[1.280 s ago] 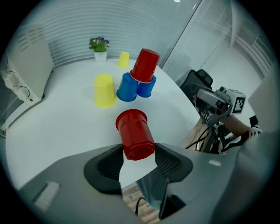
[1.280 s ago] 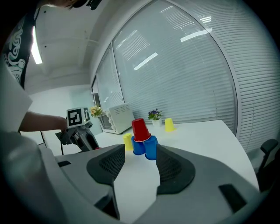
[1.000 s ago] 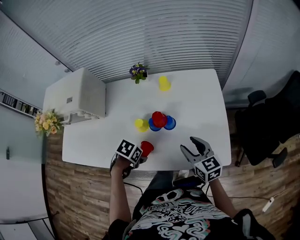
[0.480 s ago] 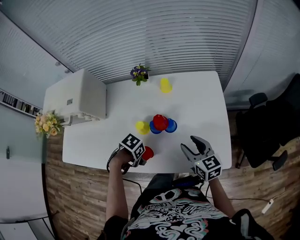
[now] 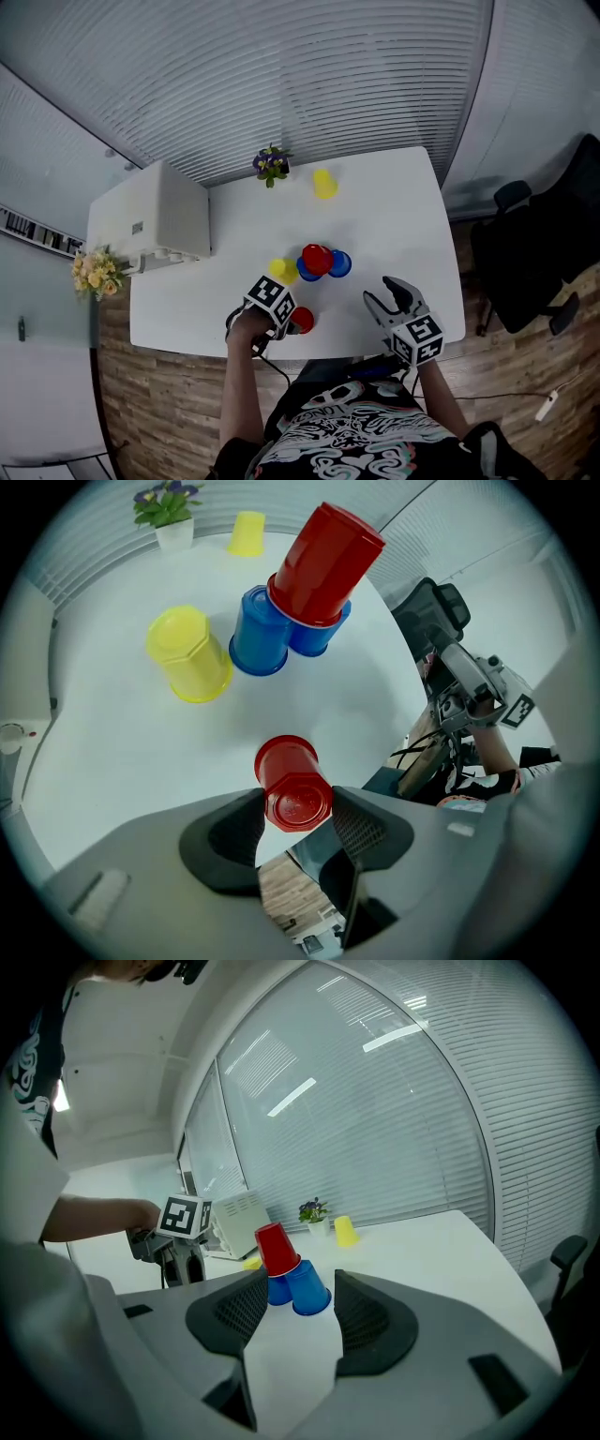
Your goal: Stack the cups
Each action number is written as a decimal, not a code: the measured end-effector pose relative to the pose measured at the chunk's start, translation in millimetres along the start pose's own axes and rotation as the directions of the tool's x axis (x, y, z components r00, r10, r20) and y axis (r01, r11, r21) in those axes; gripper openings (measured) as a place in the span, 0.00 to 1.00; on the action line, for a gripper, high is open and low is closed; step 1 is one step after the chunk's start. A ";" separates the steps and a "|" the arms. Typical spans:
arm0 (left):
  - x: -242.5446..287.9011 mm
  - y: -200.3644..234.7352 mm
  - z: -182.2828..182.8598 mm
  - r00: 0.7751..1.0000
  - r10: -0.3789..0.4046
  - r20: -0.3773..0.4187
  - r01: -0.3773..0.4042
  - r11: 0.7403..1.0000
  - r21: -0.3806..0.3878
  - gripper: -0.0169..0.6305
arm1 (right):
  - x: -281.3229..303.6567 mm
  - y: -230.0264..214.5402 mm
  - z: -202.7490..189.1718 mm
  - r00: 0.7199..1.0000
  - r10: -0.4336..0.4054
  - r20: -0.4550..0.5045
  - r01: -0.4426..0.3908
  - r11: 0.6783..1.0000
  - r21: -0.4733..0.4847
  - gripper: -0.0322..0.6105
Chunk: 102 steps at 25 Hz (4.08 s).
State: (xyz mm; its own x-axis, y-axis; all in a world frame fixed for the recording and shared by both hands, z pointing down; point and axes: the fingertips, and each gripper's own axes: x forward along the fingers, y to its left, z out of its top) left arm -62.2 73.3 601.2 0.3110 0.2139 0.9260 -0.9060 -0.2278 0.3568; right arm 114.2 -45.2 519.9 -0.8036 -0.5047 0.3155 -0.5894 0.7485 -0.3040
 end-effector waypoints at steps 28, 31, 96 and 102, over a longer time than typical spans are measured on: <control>-31.2 12.4 46.4 0.468 0.153 0.870 -0.242 0.969 -0.040 0.38 | 18.3 35.0 8.9 0.999 -0.005 -0.052 -0.003 0.987 -0.161 0.39; -32.3 14.3 47.5 0.428 0.151 0.891 -0.236 0.970 -0.051 0.38 | 20.0 37.5 9.8 0.998 -0.012 -0.054 0.003 0.986 -0.165 0.39; -130.7 29.1 118.1 0.333 0.147 0.931 -0.344 0.939 -0.025 0.38 | 50.1 -5.5 23.1 0.996 -0.067 -0.058 0.061 0.993 -0.098 0.37; -128.5 27.7 118.4 0.338 0.151 0.929 -0.363 0.932 -0.019 0.39 | 50.8 -6.4 23.9 0.997 -0.062 -0.054 0.057 0.994 -0.093 0.37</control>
State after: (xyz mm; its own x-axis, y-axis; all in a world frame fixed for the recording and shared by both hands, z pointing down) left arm -93.3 -73.0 506.7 0.2353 -0.8443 0.4815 -0.9624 -0.2715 -0.0058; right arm 75.2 -85.8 516.4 -0.7598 -0.5260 0.3823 -0.6240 0.7551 -0.2011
